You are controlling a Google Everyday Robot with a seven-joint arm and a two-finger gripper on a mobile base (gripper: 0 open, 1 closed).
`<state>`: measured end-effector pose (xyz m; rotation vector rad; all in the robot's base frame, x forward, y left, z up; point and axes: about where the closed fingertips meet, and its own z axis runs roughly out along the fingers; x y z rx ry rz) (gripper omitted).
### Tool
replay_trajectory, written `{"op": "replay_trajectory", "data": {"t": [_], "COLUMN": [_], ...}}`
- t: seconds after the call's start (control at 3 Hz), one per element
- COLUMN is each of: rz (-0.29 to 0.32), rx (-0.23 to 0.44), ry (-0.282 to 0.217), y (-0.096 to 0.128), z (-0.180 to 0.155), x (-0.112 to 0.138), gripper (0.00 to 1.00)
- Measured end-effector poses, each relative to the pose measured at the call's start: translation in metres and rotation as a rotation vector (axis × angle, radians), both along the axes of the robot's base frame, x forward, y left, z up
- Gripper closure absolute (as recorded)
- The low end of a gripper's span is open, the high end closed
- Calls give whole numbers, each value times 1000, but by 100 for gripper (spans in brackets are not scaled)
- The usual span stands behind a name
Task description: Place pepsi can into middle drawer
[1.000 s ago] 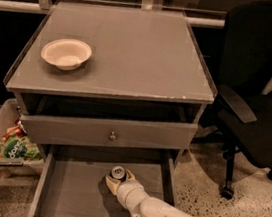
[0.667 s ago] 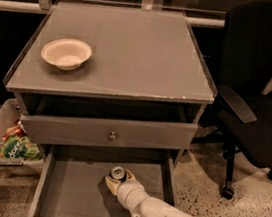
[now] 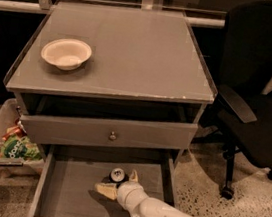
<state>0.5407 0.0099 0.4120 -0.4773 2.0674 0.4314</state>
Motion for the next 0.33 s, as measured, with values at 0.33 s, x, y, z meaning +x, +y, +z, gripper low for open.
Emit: {"op": "replay_trajectory", "data": {"t": [0.33], "rz": [0], "rx": [0], "ry": [0], "y": [0], "z": [0], "x": [0], "gripper": [0]}}
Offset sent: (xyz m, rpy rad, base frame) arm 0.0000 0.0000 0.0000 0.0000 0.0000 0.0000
